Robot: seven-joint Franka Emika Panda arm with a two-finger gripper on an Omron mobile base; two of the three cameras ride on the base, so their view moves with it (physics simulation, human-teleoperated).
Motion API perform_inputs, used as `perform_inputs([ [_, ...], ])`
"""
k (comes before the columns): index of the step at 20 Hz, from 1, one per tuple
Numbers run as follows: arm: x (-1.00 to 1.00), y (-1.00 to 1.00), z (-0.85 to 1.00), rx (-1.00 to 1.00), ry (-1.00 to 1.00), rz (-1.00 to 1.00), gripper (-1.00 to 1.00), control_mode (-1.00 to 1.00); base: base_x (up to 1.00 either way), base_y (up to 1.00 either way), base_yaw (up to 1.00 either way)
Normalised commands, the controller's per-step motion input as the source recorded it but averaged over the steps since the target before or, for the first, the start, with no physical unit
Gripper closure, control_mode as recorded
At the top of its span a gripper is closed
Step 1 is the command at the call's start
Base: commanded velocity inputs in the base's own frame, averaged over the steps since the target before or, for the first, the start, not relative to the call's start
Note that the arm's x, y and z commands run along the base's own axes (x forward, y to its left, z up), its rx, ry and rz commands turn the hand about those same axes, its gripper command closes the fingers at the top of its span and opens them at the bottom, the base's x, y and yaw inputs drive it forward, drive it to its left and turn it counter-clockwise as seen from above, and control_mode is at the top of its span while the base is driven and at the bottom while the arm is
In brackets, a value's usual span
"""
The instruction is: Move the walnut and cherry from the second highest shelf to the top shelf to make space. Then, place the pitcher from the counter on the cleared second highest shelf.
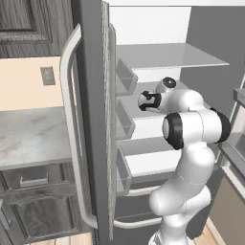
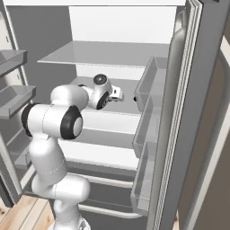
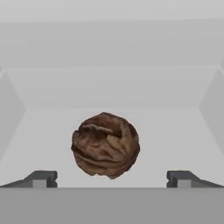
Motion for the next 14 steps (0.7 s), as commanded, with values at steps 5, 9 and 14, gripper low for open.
perform_inputs([
  [5, 0.53, 0.0, -0.32, 0.0, 0.0, 0.0, -1.0, -1.0, 0.0, 0.0, 0.0],
  [9, 0.53, 0.0, -0.26, 0.0, 0.0, 0.0, -1.0, -1.0, 0.0, 0.0, 0.0],
  [14, 0.51, 0.0, -0.23, 0.0, 0.0, 0.0, -1.0, -1.0, 0.0, 0.0, 0.0],
])
